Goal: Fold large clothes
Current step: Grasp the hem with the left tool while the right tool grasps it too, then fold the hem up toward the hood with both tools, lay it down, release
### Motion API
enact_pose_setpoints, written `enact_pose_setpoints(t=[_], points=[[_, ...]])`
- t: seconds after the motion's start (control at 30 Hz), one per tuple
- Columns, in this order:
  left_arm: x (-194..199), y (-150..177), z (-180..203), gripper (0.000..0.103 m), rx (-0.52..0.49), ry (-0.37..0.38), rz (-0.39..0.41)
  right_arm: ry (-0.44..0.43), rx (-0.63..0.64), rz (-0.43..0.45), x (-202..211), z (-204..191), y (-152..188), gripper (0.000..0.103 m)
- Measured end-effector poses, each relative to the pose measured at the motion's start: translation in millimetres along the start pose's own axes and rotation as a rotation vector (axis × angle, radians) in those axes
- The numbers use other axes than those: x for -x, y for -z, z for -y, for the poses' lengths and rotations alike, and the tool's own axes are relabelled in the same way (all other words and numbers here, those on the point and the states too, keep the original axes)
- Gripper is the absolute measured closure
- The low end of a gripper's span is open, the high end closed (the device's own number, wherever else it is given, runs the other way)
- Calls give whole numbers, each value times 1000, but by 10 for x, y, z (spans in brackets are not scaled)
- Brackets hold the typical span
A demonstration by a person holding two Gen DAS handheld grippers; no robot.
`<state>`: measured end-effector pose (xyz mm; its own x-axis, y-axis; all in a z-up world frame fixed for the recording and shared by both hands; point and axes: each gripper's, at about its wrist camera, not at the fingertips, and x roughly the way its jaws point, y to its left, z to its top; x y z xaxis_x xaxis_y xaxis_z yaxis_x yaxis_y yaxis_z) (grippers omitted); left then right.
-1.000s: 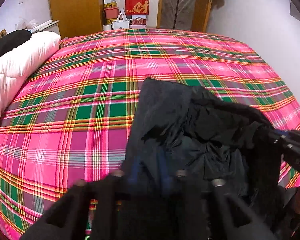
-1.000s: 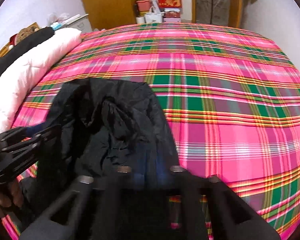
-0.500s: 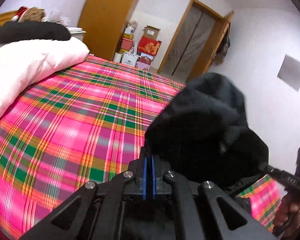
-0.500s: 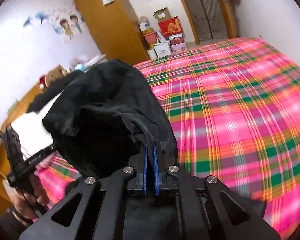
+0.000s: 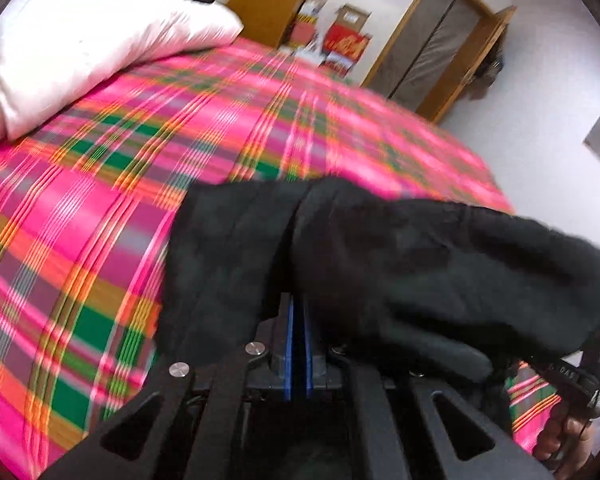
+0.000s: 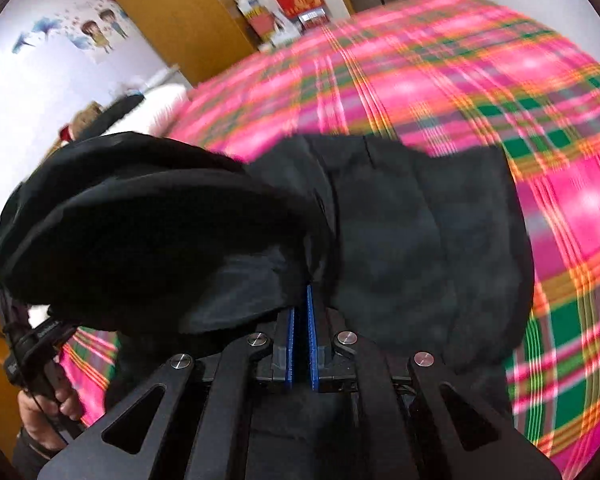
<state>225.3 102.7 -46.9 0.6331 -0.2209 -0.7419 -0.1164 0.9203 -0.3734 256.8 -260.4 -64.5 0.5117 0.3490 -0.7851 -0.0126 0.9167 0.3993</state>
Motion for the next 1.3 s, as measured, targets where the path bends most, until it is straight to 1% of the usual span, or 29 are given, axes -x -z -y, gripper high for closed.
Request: enact_pose_setpoints(t=[0.1, 0.13, 0.17, 0.2, 0.27, 0.3, 0.33, 0.43, 0.5, 0.53, 0.6, 0.67, 0.77, 0.87, 0.9, 0.93, 1.0, 1.07, 1.13, 1.2, 1.3], points=[[73, 156, -90, 98, 22, -26, -51, 0, -26, -31, 45, 84, 106, 97], [127, 207, -120, 98, 26, -41, -59, 3, -24, -30, 93, 99, 128, 95], [200, 258, -150, 98, 30, -56, -60, 6, -22, -24, 150, 114, 146, 89], [300, 293, -181, 97, 39, -61, -47, 9, -19, -18, 206, 120, 157, 86], [453, 303, -192, 88, 49, -73, -16, 8, -5, 8, 350, 85, 149, 85], [526, 273, -164, 82, 46, -72, 7, 2, 4, 20, 386, 54, 113, 85], [582, 226, -105, 78, 34, -58, 29, -13, 24, 39, 442, -32, 54, 85], [631, 43, 187, 76, -32, 13, 70, -39, 98, 79, 472, -332, -99, 85], [569, -89, 448, 75, -87, 66, 83, -53, 143, 97, 417, -549, -177, 85], [516, -138, 550, 75, -110, 81, 86, -63, 157, 99, 347, -633, -221, 85], [351, -196, 712, 75, -144, 114, 68, -74, 161, 72, 161, -713, -238, 85], [165, -158, 794, 75, -168, 130, 24, -64, 158, 8, -108, -714, -145, 85], [-97, 79, 747, 75, -189, 115, -51, -43, 141, -84, -455, -594, 99, 85], [-369, 319, 545, 73, -156, 86, -130, -42, 111, -141, -721, -453, 365, 85], [-427, 365, 495, 69, -147, 83, -138, -45, 102, -153, -776, -418, 411, 85], [-469, 393, 448, 69, -140, 86, -140, -49, 88, -164, -854, -381, 468, 84], [-513, 377, 428, 69, -145, 82, -139, -51, 87, -139, -879, -371, 494, 84], [-532, 402, 456, 69, -190, 56, -121, -45, 94, -129, -899, -388, 505, 83], [-557, 458, 501, 68, -227, 22, -110, -30, 115, -138, -866, -421, 504, 83], [-550, 483, 505, 68, -231, 9, -111, -9, 140, -127, -705, -507, 486, 82], [-485, 439, 477, 68, -177, 20, -141, -19, 184, -33, -303, -553, 426, 81]])
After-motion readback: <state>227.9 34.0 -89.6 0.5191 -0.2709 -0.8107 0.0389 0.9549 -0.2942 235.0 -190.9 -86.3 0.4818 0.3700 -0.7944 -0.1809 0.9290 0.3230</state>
